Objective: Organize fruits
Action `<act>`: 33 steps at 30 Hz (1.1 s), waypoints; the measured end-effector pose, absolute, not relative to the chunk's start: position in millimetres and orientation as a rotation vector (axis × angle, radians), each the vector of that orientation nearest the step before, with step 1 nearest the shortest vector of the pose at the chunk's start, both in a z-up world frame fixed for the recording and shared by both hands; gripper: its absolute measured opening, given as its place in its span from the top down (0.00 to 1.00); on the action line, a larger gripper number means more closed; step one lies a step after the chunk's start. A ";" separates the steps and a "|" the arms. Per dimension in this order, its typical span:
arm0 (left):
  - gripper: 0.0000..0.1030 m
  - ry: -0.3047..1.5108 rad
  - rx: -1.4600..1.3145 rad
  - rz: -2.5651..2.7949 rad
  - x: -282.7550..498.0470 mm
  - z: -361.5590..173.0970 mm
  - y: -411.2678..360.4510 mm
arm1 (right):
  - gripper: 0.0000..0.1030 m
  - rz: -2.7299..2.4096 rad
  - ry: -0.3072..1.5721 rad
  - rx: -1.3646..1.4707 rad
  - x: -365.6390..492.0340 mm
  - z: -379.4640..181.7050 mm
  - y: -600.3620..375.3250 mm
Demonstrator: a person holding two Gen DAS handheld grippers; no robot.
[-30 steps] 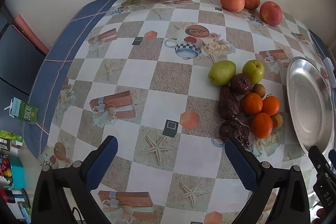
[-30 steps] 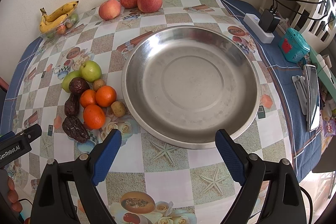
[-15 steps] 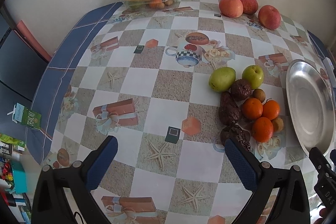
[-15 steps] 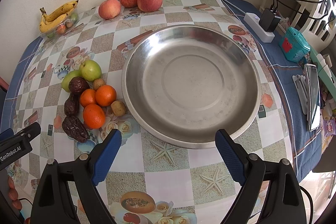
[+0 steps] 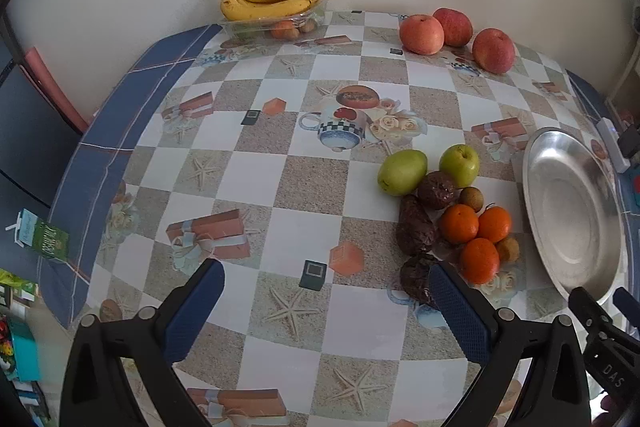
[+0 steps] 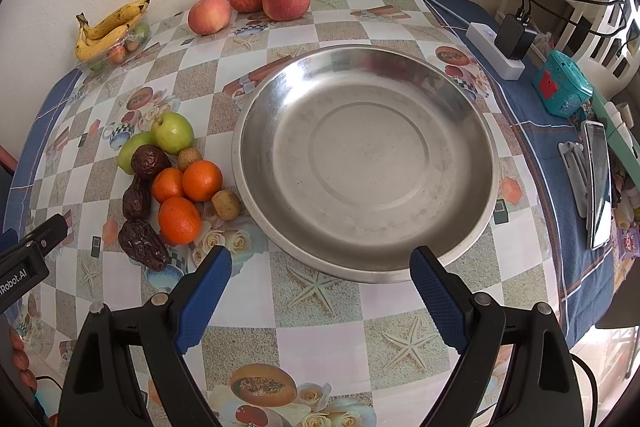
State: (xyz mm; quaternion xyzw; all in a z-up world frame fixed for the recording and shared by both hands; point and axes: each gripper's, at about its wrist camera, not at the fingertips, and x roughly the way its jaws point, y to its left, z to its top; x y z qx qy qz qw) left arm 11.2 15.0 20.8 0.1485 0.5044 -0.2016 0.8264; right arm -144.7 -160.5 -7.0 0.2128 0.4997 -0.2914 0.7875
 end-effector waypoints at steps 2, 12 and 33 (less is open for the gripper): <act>0.00 1.060 0.293 -0.453 9.3 23.3 14.3 | 0.12 -0.626 1.077 0.459 -144.9 -7.2 -160.7; 0.00 1.036 0.276 -0.486 6.8 25.4 9.5 | 0.12 -0.583 1.061 0.480 -139.8 -5.2 -159.9; 0.00 1.135 0.043 -0.663 43.8 11.1 -12.8 | 0.29 -0.319 1.038 0.451 -76.6 -7.8 -127.1</act>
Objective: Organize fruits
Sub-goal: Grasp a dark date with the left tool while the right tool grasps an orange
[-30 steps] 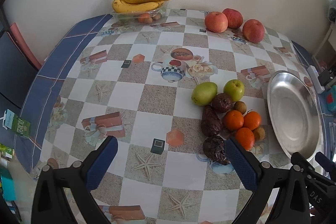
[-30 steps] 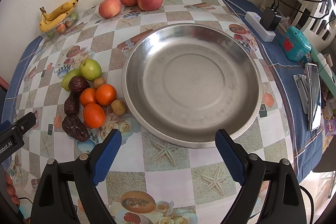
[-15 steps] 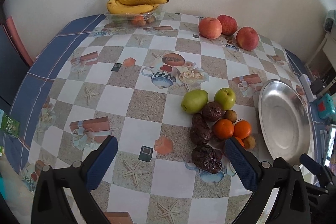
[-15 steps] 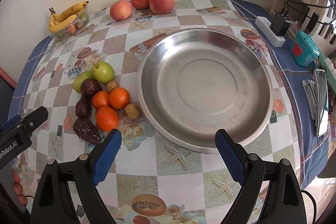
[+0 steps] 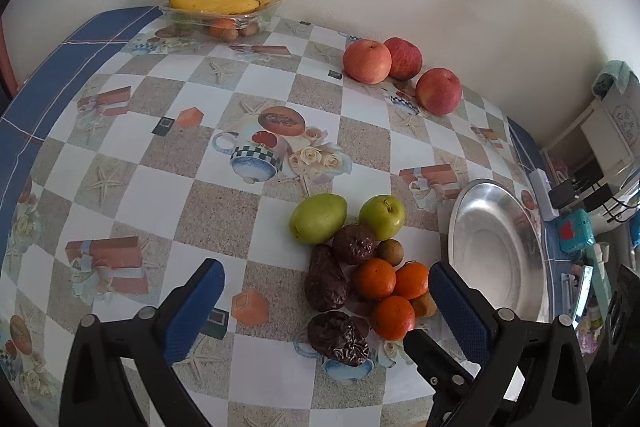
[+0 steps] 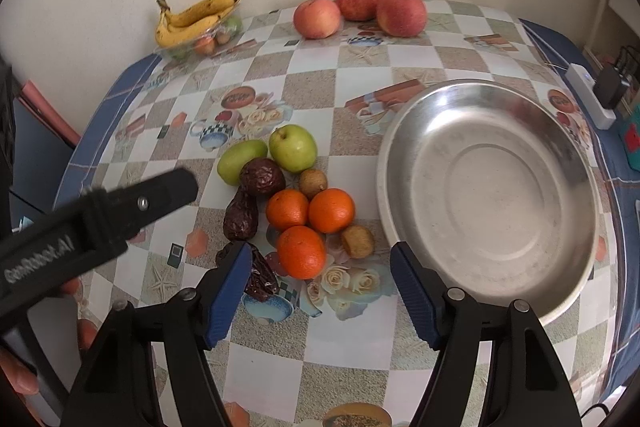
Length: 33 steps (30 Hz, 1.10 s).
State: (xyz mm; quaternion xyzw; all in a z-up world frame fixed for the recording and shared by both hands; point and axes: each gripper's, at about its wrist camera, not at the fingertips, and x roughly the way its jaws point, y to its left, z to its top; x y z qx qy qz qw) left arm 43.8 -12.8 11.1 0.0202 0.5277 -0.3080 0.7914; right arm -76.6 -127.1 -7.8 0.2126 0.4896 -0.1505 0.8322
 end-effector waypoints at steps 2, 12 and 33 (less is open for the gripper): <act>0.00 1.163 0.079 -0.643 44.3 4.9 -18.5 | 0.39 -0.302 1.057 0.444 -71.0 -12.0 -124.3; 0.12 1.250 0.040 -0.515 54.0 -17.0 -3.3 | 0.55 -0.276 1.131 0.434 -52.2 -33.2 -120.8; 0.21 1.471 -0.114 -0.577 44.8 -47.1 4.8 | 0.66 -0.263 1.181 0.458 -47.6 -46.2 -125.7</act>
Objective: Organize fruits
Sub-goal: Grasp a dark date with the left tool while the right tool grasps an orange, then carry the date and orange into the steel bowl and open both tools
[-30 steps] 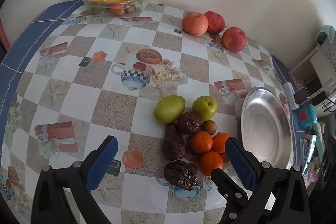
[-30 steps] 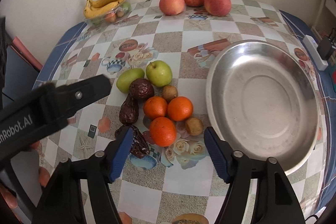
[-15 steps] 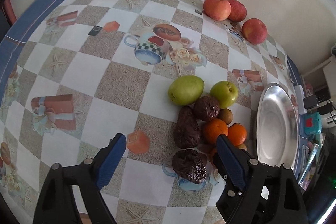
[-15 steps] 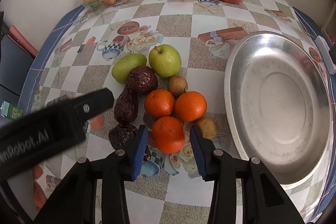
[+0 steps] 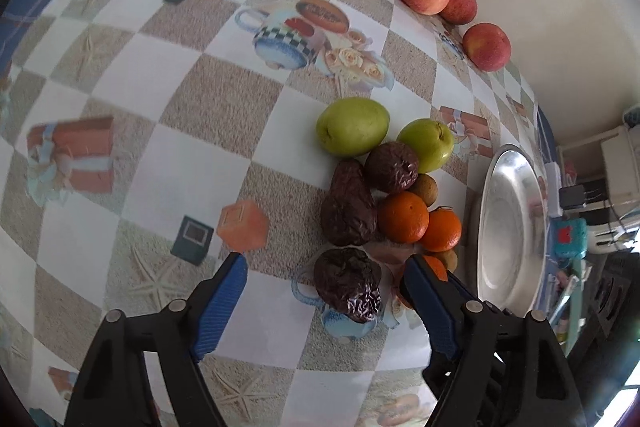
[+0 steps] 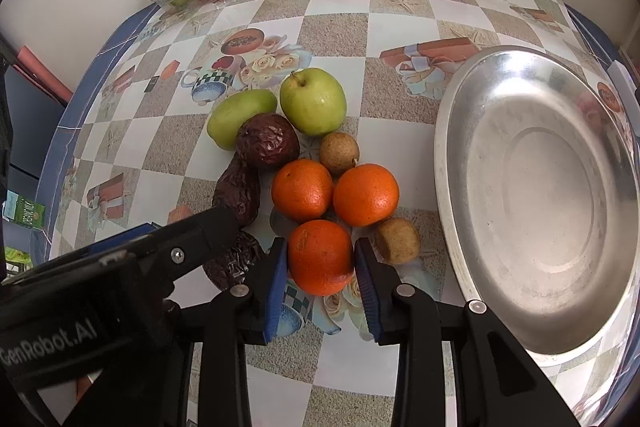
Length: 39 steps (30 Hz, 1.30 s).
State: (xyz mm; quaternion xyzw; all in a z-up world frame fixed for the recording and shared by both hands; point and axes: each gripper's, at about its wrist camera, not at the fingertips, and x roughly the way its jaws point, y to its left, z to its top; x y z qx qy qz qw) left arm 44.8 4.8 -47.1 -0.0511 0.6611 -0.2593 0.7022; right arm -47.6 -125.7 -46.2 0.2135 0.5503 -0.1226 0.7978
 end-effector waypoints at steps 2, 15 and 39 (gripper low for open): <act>0.26 1.485 -0.122 -0.573 44.3 -49.1 6.0 | 0.66 -0.271 1.178 0.479 -53.6 -44.2 -128.8; 0.45 1.493 -0.019 -0.592 35.9 -56.8 -10.3 | 0.66 -0.304 1.236 0.507 -77.1 -46.0 -131.3; 0.64 1.409 0.026 -0.639 26.0 -34.9 -12.2 | 0.66 -0.324 1.240 0.504 -77.3 -44.4 -132.4</act>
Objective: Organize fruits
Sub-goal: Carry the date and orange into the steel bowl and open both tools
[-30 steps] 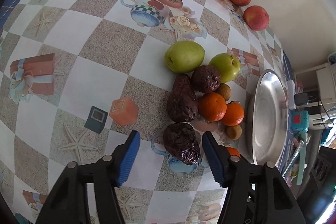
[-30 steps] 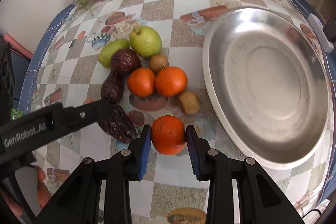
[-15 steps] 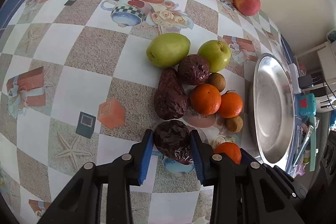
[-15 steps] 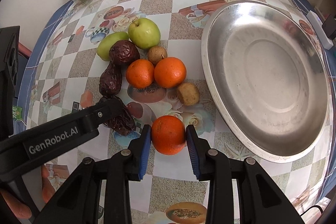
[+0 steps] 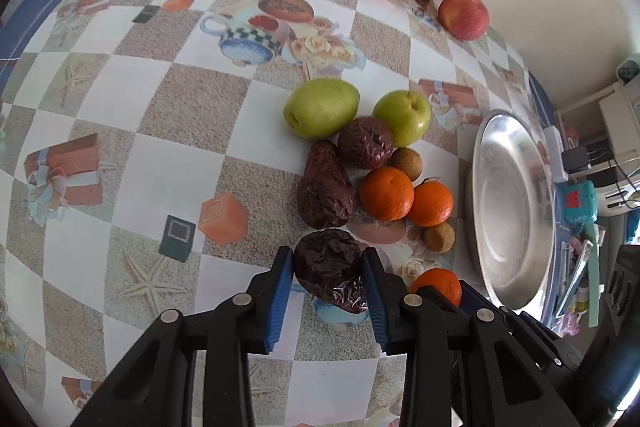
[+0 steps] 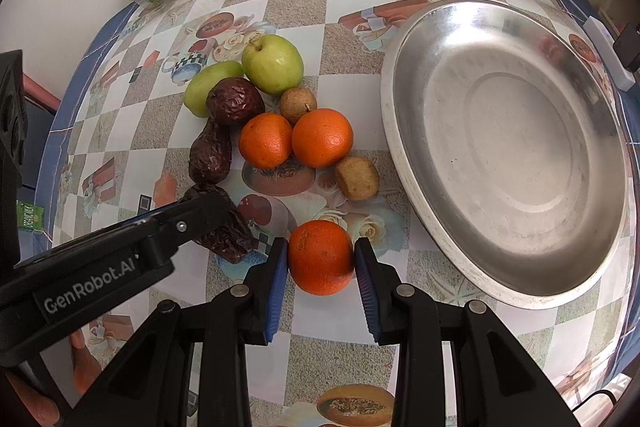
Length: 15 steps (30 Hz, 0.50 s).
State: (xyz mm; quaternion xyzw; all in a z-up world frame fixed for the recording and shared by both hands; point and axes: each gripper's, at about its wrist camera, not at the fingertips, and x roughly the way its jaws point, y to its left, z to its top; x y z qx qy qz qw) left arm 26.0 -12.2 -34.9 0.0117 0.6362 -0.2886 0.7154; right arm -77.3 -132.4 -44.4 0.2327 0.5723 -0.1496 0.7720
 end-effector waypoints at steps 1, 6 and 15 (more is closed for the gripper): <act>0.64 1.391 0.019 -0.640 26.0 -30.3 -9.8 | 0.66 -0.333 1.233 0.505 -78.7 -42.4 -133.7; 0.64 1.319 -0.016 -0.642 26.0 -11.2 -0.6 | 0.66 -0.323 1.171 0.544 -84.7 -28.5 -137.9; 0.64 1.269 0.007 -0.629 30.7 9.9 -20.8 | 0.66 -0.343 1.095 0.500 -86.5 -3.6 -139.4</act>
